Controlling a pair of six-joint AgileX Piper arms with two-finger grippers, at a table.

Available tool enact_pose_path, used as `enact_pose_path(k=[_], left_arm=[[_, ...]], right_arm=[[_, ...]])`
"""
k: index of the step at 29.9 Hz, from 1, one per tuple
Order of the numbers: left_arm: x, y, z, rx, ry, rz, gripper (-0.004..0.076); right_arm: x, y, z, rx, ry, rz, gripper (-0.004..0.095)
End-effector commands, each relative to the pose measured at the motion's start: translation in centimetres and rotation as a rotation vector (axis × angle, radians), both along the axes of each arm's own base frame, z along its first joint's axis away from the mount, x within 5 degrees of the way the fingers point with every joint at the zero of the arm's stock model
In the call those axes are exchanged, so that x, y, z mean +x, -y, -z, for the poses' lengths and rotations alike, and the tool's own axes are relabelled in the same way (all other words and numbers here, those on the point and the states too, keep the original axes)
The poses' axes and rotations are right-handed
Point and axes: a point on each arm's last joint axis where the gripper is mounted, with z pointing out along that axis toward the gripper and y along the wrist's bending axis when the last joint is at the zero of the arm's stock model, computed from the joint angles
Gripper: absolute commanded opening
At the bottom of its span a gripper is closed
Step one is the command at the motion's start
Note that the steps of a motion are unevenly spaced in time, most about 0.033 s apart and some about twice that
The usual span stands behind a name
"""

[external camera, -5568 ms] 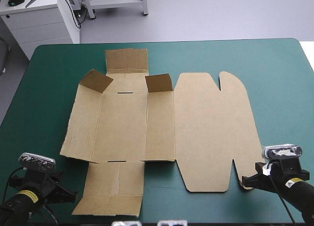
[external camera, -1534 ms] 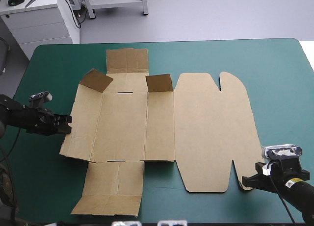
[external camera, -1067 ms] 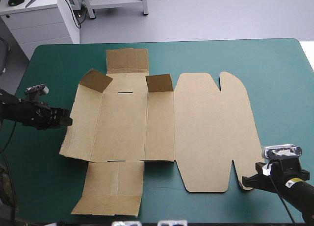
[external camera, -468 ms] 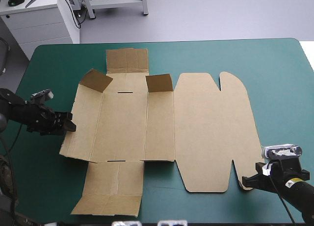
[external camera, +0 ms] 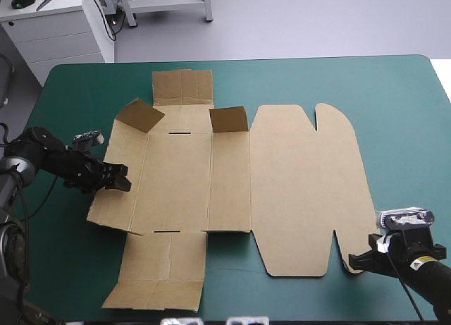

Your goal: Fold the box

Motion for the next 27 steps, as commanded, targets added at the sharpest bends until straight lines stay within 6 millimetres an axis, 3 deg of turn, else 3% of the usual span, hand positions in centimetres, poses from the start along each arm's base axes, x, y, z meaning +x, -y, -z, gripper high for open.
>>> enact_pose_path(k=[1, 6, 9, 14, 15, 16, 22, 27], left_arm=[[0.0, 0.5, -1.2, -0.041, 0.03, -0.022, 0.039], [-0.3, 0.6, -0.1, -0.053, -0.016, -0.019, 0.0388], [-0.3, 0.6, -0.1, -0.048, -0.019, -0.016, 0.0342], [-0.3, 0.6, -0.1, -0.053, -0.021, -0.019, 0.0095], [-0.3, 0.6, -0.1, -0.048, -0.022, -0.016, 0.0015], [-0.3, 0.5, 0.0, -0.042, -0.019, -0.016, -0.0005], [0.2, 0.3, -0.8, -0.022, 0.013, -0.002, -0.0008], [1.3, 0.3, -4.9, 0.029, 0.179, 0.049, -0.0008]], right_arm=[[0.4, 0.0, -1.1, 0.0, 0.068, 0.007, -0.0019], [0.4, 0.0, -1.1, 0.0, 0.068, 0.007, -0.0019], [0.4, 0.0, -1.1, 0.0, 0.068, 0.007, -0.0019], [0.4, 0.0, -1.1, 0.0, 0.068, 0.007, -0.0019], [0.4, 0.0, -1.1, 0.0, 0.068, 0.007, -0.0019], [0.4, 0.0, -1.1, 0.0, 0.068, 0.007, -0.0019], [0.4, 0.0, -1.1, 0.0, 0.068, 0.007, -0.0019], [0.4, 0.0, -1.1, 0.0, 0.068, 0.007, -0.0019]])
